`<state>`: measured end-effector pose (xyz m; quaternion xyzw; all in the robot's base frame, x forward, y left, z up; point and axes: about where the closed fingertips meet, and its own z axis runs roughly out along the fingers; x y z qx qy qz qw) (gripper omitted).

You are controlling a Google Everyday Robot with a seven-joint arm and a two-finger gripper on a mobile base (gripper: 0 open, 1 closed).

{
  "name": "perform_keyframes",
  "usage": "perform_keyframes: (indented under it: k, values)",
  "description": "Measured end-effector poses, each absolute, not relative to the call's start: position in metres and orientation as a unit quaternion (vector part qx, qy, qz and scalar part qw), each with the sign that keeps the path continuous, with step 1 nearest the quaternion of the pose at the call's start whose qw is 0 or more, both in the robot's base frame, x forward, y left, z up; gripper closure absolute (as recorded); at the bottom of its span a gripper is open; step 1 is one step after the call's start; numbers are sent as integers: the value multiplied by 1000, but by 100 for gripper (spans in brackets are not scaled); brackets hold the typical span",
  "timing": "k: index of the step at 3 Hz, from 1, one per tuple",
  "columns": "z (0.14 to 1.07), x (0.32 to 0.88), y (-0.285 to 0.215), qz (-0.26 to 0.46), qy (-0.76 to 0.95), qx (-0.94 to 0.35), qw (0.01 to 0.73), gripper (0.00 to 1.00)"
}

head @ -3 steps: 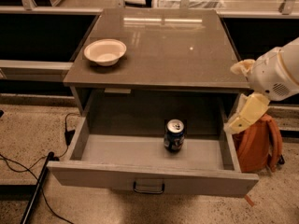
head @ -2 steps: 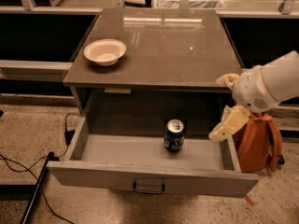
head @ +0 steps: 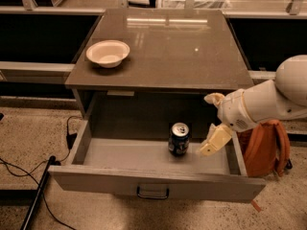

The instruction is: Pick pepsi can from top drawer and place on counter

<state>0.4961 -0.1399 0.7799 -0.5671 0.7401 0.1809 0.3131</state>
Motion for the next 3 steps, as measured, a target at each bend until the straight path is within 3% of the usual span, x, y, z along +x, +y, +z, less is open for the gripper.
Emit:
perform_keyframes:
  k: [2,3]
  values:
    - [734,524,-111,176,762,-539,312,5]
    - [721,530,-99,171,769,-532,309,20]
